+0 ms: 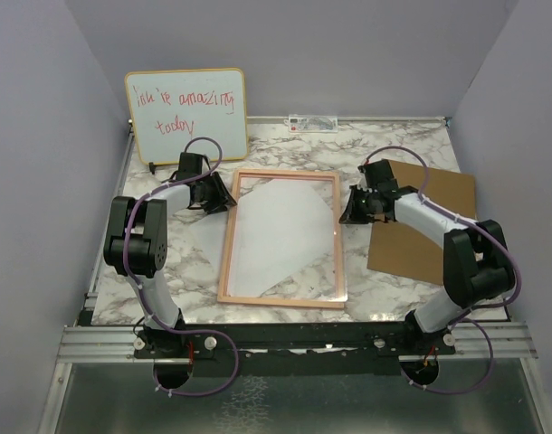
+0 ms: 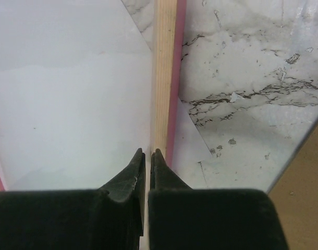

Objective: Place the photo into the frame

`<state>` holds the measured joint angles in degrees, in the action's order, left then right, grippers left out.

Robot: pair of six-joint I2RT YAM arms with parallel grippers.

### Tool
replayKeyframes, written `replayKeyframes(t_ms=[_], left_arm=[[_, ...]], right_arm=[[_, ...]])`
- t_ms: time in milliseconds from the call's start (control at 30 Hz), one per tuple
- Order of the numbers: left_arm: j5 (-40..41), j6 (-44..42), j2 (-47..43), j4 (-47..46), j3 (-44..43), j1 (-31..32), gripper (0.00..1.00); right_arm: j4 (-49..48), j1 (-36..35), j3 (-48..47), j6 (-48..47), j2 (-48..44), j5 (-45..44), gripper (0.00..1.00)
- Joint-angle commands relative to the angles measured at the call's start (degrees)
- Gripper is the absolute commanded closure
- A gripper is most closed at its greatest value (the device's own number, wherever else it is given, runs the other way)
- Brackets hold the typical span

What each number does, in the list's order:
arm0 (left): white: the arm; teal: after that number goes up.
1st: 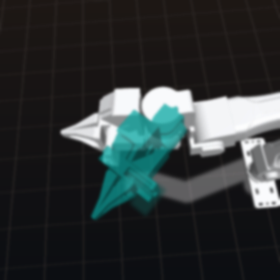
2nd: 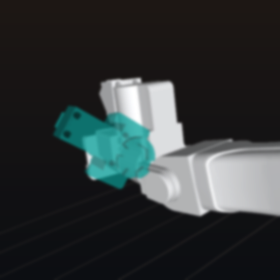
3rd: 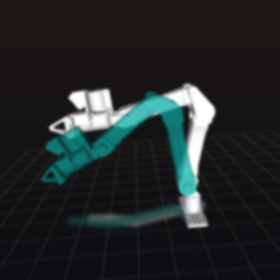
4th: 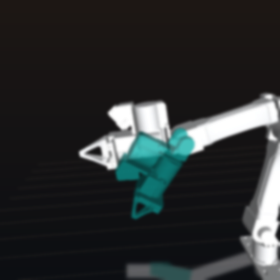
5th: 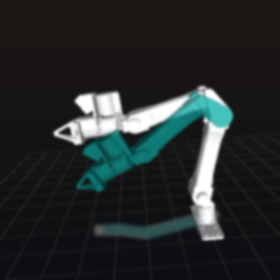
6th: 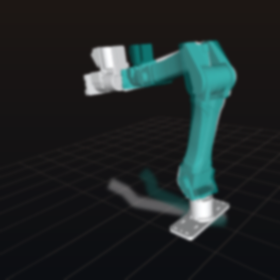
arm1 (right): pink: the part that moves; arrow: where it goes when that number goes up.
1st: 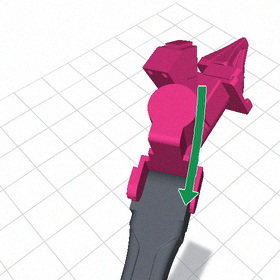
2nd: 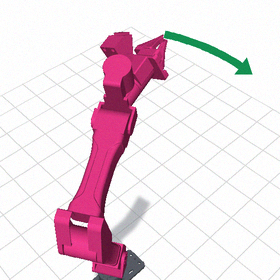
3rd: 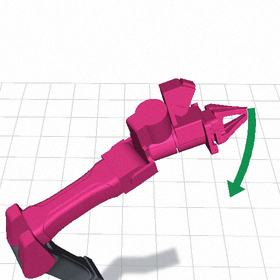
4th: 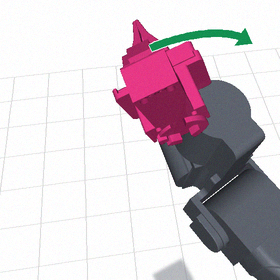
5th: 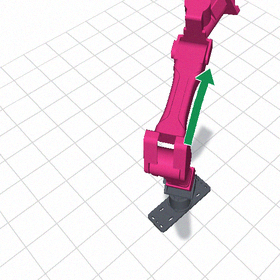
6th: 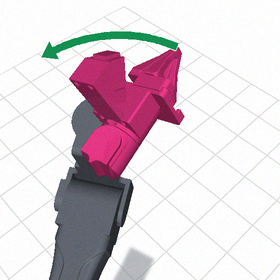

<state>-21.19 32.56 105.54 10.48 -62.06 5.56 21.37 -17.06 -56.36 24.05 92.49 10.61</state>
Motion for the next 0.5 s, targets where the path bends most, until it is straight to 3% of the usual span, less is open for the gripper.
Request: replayKeyframes(t_ms=[0, 100, 300, 467], left_arm=[[-0.50, -0.17, 1.63, 1.03, -0.42, -0.46, 0.61], [-1.01, -0.04, 2.10, 0.86, -0.43, -0.46, 0.62], [-1.10, -0.12, 2.51, 0.81, -0.27, -0.44, 0.63], [-1.17, 0.05, 2.65, 0.79, -0.23, -0.46, 0.63]], right_arm=[[-5.27, 0.70, 1.79, 1.43, -2.90, 6.77, 0.99], [-9.06, 0.84, 3.50, 2.62, -2.97, 12.07, 0.93], [-24.52, 2.22, 10.38, 7.31, -3.82, 24.54, 0.54], [-35.57, 3.86, 15.19, 12.27, -3.30, 34.70, 0.46]])
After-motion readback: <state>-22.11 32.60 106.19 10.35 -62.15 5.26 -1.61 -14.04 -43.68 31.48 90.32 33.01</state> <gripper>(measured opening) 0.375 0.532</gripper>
